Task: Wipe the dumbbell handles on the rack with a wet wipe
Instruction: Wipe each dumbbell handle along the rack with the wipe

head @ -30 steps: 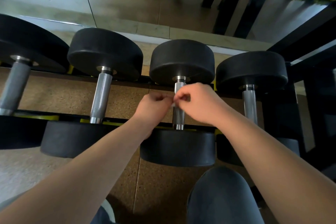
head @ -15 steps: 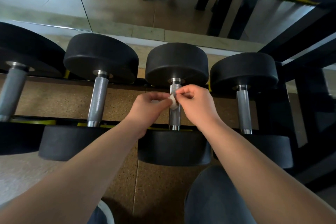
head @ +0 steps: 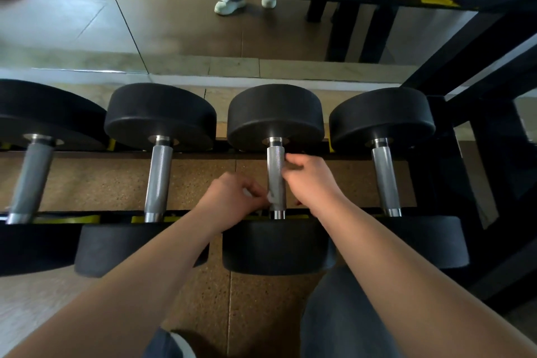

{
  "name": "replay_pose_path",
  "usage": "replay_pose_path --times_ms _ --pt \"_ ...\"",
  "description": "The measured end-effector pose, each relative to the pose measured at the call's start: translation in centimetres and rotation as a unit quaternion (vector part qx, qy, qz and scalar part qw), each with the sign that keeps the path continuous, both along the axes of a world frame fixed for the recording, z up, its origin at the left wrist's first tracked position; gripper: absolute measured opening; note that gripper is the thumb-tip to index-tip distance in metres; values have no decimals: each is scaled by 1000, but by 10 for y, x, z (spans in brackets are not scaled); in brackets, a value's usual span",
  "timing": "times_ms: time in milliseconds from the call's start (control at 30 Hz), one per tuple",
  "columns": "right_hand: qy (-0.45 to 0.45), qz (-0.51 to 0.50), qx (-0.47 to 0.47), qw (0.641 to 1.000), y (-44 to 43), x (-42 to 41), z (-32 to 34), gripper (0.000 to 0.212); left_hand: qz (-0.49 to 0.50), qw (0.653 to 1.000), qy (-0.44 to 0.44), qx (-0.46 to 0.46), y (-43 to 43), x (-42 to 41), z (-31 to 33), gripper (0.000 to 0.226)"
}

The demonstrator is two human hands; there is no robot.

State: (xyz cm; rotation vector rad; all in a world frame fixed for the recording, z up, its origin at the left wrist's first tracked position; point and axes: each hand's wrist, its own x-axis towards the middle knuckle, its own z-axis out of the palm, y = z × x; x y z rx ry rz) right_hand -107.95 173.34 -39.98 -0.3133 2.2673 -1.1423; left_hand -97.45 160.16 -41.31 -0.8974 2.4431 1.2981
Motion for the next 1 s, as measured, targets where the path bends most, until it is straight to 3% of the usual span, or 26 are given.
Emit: replay_pose_path --times_ms 100,267,333,433,533,600,700,767,900,967,1000 --pt "-3 -1 -6 1000 1 2 2 53 47 998 25 -16 1 -10 2 9" --pt "22 44 31 998 2 5 10 57 155 977 146 -7 0 -36 10 3" --pt "23 53 34 998 1 6 10 53 184 969 166 10 0 -44 14 14" --pt "31 54 30 998 0 7 12 44 145 984 103 5 3 -35 15 7" --pt "77 65 59 993 -3 7 13 35 3 999 -34 -1 4 -12 16 6" --pt "91 68 76 991 -5 6 11 32 -57 995 -82 -7 3 -7 18 6" --pt "92 69 81 990 -6 7 11 28 -10 997 -74 17 4 -13 20 5" --pt "86 66 80 991 -6 7 10 25 55 995 -36 69 5 -22 15 17" --pt "70 54 68 994 -7 3 9 21 201 959 26 196 -4 -46 10 12" --pt "61 54 66 994 -6 3 9 25 174 964 25 199 -12 -49 6 10" --pt "54 52 66 995 -5 2 9 30 107 980 -10 170 -15 -48 4 11"
